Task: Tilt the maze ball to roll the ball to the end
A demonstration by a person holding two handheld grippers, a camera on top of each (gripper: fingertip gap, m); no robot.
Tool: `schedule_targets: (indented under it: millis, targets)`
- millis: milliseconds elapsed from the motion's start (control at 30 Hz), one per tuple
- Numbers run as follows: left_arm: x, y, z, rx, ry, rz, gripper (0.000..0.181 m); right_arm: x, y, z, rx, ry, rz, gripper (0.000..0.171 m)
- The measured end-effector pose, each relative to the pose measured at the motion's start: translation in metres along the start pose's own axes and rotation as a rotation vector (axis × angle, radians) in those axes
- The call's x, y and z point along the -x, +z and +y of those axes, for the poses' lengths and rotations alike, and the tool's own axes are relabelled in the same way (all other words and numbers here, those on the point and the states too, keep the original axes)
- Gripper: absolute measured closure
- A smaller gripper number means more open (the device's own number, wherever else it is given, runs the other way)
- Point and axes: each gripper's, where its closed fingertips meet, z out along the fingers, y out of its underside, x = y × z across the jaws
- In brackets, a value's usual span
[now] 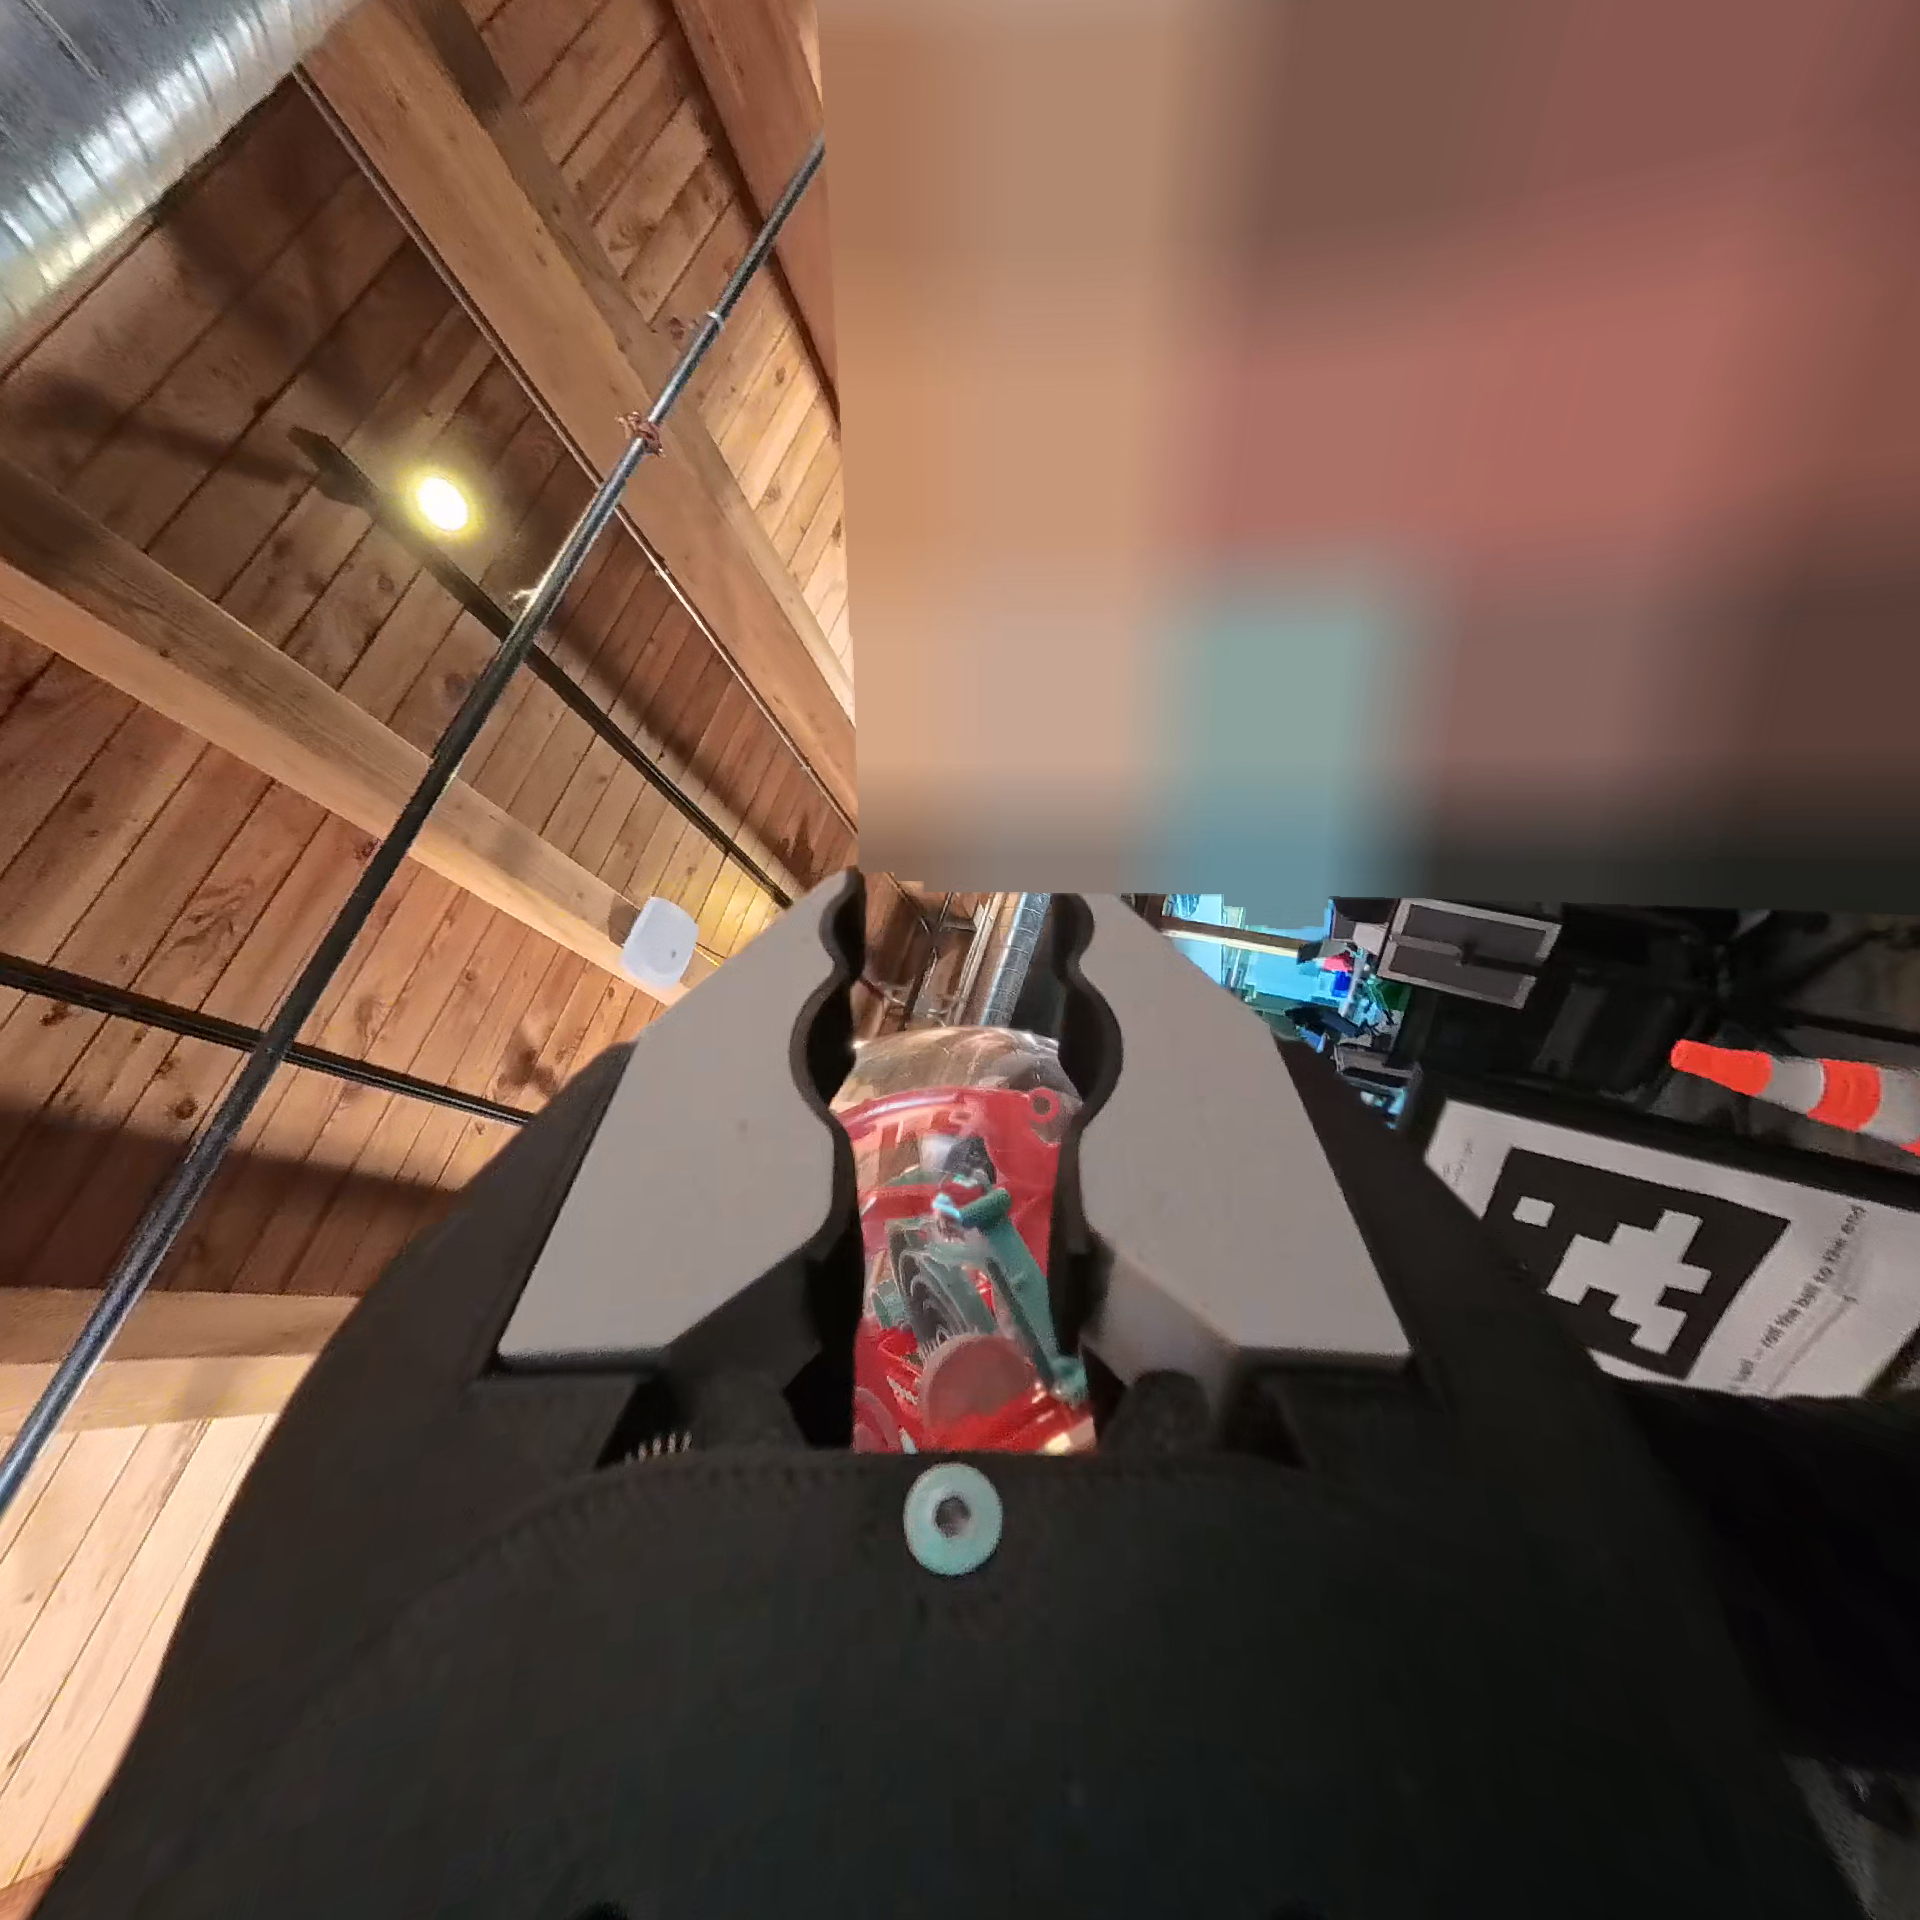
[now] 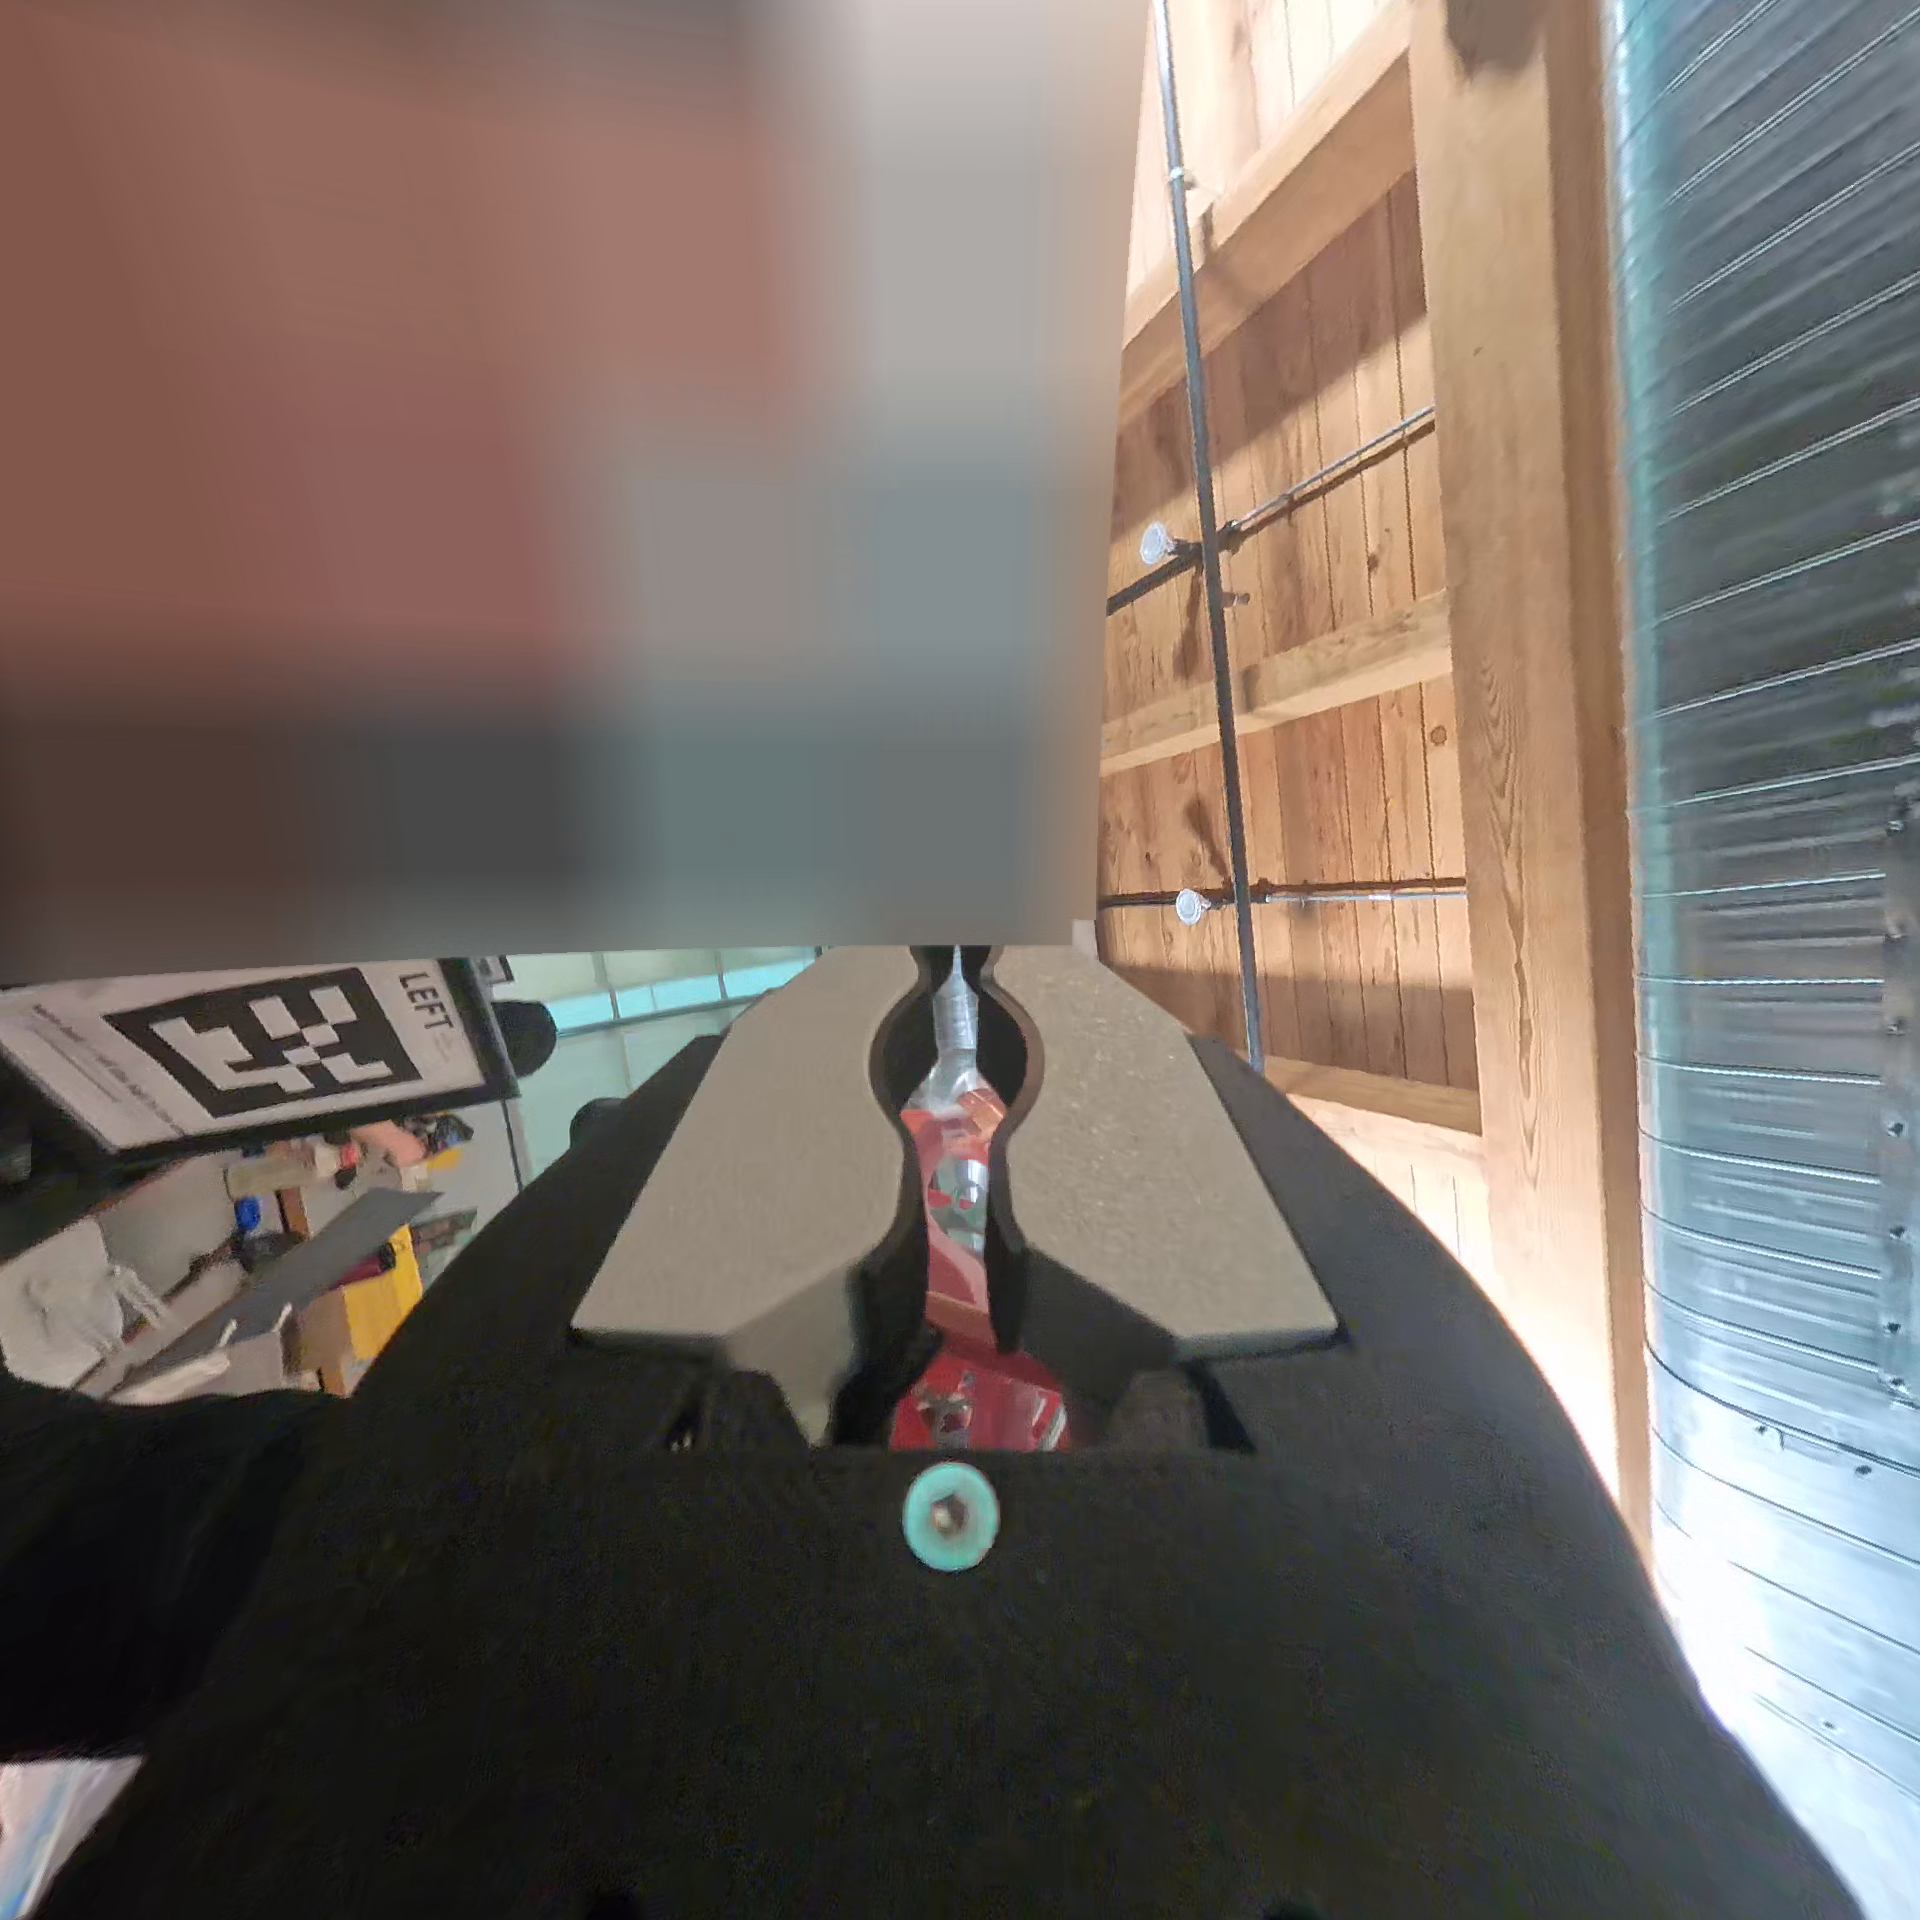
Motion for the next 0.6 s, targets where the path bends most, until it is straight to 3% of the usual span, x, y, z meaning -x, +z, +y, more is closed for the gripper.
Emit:
schedule_targets:
  millis: [33, 267, 600]
  targets:
    - [0.006, 0.002, 0.000, 0.003, -0.010, -0.014, 0.147, -0.004, 0.004, 0.002, 0.017, -0.004, -0.001, 0.171]
    - [0.023, 0.015, -0.003, 0.006, -0.071, -0.063, 0.139, -0.007, 0.025, 0.000, 0.106, -0.116, -0.030, 0.171]
    - [0.013, 0.027, -0.016, -0.007, -0.030, -0.038, 0.137, -0.005, 0.033, -0.020, 0.051, -0.126, -0.026, 0.171]
